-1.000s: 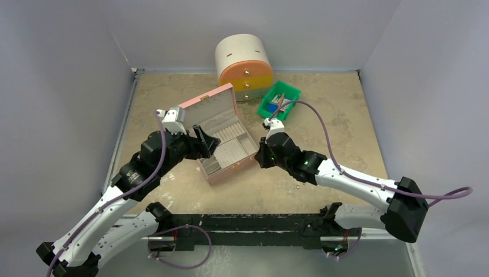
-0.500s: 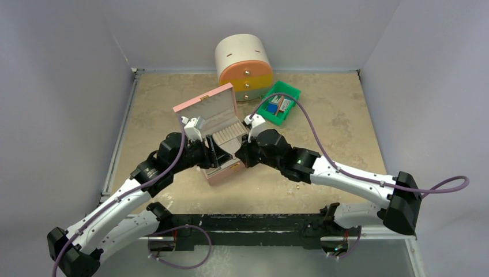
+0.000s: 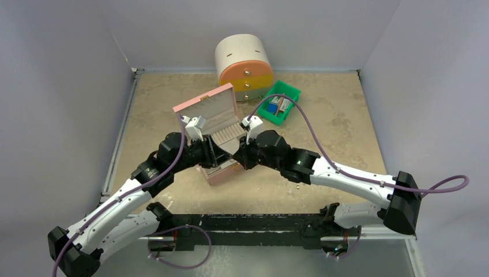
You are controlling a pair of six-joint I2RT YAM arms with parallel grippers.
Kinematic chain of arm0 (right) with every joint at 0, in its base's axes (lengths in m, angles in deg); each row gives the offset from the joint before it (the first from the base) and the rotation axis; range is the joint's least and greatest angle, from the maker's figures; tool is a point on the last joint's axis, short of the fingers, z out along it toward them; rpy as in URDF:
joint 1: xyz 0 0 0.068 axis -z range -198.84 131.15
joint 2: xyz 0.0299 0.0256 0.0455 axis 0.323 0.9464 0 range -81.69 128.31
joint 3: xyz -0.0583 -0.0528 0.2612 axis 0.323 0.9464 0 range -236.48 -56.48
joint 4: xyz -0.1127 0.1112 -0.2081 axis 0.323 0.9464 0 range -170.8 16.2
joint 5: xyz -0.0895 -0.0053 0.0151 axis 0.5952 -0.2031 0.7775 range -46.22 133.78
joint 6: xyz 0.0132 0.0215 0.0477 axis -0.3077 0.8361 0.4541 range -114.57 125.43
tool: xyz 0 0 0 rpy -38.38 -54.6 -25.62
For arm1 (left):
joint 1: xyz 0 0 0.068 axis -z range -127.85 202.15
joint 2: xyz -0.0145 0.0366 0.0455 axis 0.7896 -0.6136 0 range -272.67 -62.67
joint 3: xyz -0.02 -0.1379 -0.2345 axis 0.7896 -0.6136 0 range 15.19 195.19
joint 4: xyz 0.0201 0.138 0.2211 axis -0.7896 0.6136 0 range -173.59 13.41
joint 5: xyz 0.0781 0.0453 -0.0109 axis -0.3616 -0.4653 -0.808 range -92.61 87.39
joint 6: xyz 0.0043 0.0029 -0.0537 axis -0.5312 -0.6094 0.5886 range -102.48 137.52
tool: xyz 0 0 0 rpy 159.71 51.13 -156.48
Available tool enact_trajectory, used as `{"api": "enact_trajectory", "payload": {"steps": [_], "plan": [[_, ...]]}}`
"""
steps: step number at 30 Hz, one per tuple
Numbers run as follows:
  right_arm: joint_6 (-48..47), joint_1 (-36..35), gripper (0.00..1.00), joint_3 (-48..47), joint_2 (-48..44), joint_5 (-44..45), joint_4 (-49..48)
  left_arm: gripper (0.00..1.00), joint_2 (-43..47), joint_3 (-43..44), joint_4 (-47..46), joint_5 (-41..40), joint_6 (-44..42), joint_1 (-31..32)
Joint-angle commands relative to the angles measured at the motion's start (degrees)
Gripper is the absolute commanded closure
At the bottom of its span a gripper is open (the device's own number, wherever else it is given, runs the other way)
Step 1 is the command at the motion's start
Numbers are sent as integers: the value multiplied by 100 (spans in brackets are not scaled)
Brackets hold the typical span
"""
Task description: Organize the mixed jewelry
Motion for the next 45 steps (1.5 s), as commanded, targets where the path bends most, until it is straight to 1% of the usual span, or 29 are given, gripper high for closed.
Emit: {"api": "enact_trajectory", "payload": {"steps": [1, 5, 12, 15, 17, 24, 26, 28, 30, 32, 36, 42, 45], "plan": [[-58, -50, 100, -235, -99, -7, -305, 73, -34, -35, -324, 133, 0, -31], [-66, -59, 100, -180, -166, 7, -439, 76, -62, -49, -314, 140, -11, -35], [-58, -64, 100, -110, -225, 43, -488, 85, -90, -66, -343, 153, -14, -33], [-49, -70, 100, -95, -225, 74, -491, 91, -100, -63, -374, 169, -1, -36], [-41, -76, 100, -78, -240, 84, -496, 100, -100, -57, -375, 179, 9, -37], [-36, -95, 100, -12, -313, 77, -499, 100, -20, -44, -350, 132, -12, -37], [-25, -95, 86, 47, -378, 100, -491, 100, 24, -38, -321, 114, -37, -33], [-8, -89, 76, 130, -479, 105, -482, 100, 82, -29, -294, 96, -88, -35], [14, -92, 70, 216, -644, 37, -452, 100, 126, -29, -250, 96, -168, -31], [1, -88, 65, 304, -848, -331, -352, 100, 152, -20, -227, 142, -259, -33], [-227, -86, 60, 393, -1303, -616, -173, 100, 264, 23, -270, 477, -491, -38], [-453, -61, 59, 401, -1962, -1601, 33, 100, 501, 205, -278, 1119, -910, -29], [-458, -38, 56, 383, -2149, -1944, 25, 100, 571, 310, -346, 1502, -1018, -30]]}}
